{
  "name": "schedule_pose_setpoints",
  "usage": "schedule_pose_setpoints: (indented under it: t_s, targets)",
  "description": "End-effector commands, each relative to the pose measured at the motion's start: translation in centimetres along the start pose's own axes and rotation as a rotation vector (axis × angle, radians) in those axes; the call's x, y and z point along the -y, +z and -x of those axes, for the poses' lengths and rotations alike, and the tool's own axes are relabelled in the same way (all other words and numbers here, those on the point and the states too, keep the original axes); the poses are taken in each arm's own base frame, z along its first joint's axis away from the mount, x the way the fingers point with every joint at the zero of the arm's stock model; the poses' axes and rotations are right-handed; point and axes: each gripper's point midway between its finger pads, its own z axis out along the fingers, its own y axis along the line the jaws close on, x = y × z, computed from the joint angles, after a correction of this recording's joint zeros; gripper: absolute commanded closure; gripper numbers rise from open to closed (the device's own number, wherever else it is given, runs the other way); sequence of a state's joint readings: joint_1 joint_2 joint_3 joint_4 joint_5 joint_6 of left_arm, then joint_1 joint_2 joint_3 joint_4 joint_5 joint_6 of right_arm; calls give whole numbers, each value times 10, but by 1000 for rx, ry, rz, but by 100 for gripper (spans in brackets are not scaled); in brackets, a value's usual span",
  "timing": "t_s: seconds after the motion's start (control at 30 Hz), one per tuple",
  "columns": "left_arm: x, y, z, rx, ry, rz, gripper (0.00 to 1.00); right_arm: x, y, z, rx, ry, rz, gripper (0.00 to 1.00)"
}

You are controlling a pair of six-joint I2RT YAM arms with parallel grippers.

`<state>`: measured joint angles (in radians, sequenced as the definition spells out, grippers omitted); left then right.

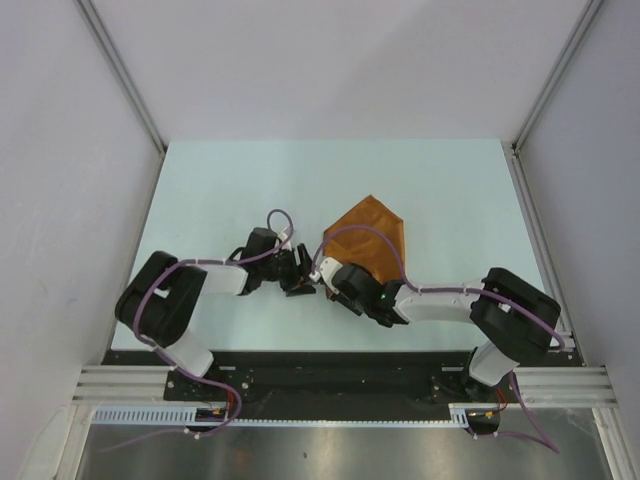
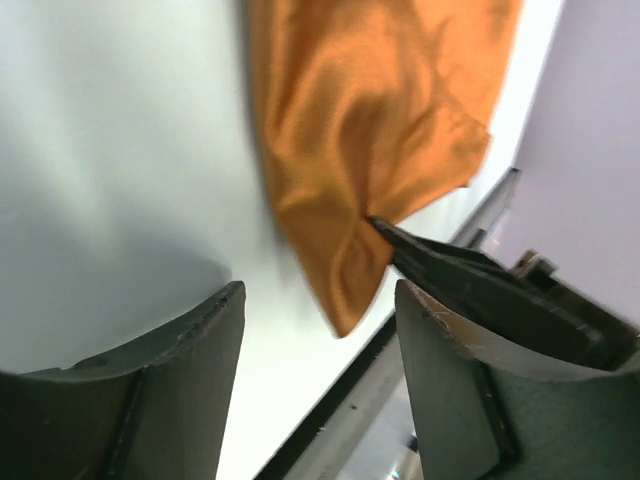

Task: Fold the napkin, place the utensils inside, and roll it up
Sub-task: Roll the napkin at the center of the board.

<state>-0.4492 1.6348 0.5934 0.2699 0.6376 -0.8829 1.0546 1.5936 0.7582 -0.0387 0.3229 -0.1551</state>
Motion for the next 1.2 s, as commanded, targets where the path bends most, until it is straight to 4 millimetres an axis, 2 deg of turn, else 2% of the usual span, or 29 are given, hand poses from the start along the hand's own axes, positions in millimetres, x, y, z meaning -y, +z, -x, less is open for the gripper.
schedule_pose_setpoints:
  t_s: [0.0, 0.07, 0.1, 0.13, 0.17, 0.27, 0.33, 0.37, 0.43, 0.47, 0.53, 0.57, 0.73, 0.8, 0.97, 1.0, 1.17]
  targets:
    - [-16, -13, 12, 99, 80, 89, 32, -6, -6, 28, 60, 39, 154, 100]
    - [-25, -18, 18, 158, 132, 141, 32, -11, -4, 24, 28, 45, 222, 100]
    - [-19, -25, 24, 198, 171, 133, 32, -8, -2, 22, 14, 57, 235, 100]
    - [-22, -28, 25, 219, 218, 144, 31, -5, -2, 25, 0, 61, 240, 100]
    - [-23, -32, 31, 268, 249, 170, 31, -13, 1, 21, -19, 66, 298, 100]
    - [-10, -43, 37, 343, 385, 158, 31, -11, 2, 25, -53, 85, 348, 100]
    - [1, -49, 43, 402, 488, 154, 32, -13, 5, 18, -98, 112, 399, 100]
    - [7, -47, 39, 401, 523, 147, 31, -11, 6, 24, -92, 125, 414, 100]
    - [13, -47, 39, 423, 594, 144, 30, -10, 7, 20, -120, 168, 467, 100]
    - [20, -45, 38, 436, 626, 130, 30, -8, 7, 26, -112, 185, 486, 100]
    - [21, -44, 37, 446, 686, 129, 27, -6, 8, 23, -138, 228, 539, 100]
    - [28, -44, 38, 467, 721, 108, 27, -4, 9, 28, -133, 239, 554, 100]
    - [35, -36, 31, 465, 862, 61, 26, -4, 15, 21, -190, 324, 662, 100]
    - [40, -33, 27, 464, 912, 42, 25, 4, 18, 23, -188, 350, 674, 100]
    - [57, -21, 6, 416, 1046, -55, 22, 9, 25, 17, -220, 433, 754, 100]
    - [56, -16, 3, 395, 1080, -61, 23, 9, 25, 16, -227, 443, 760, 100]
    - [65, -6, -4, 366, 1144, -119, 22, 13, 29, 14, -234, 478, 790, 100]
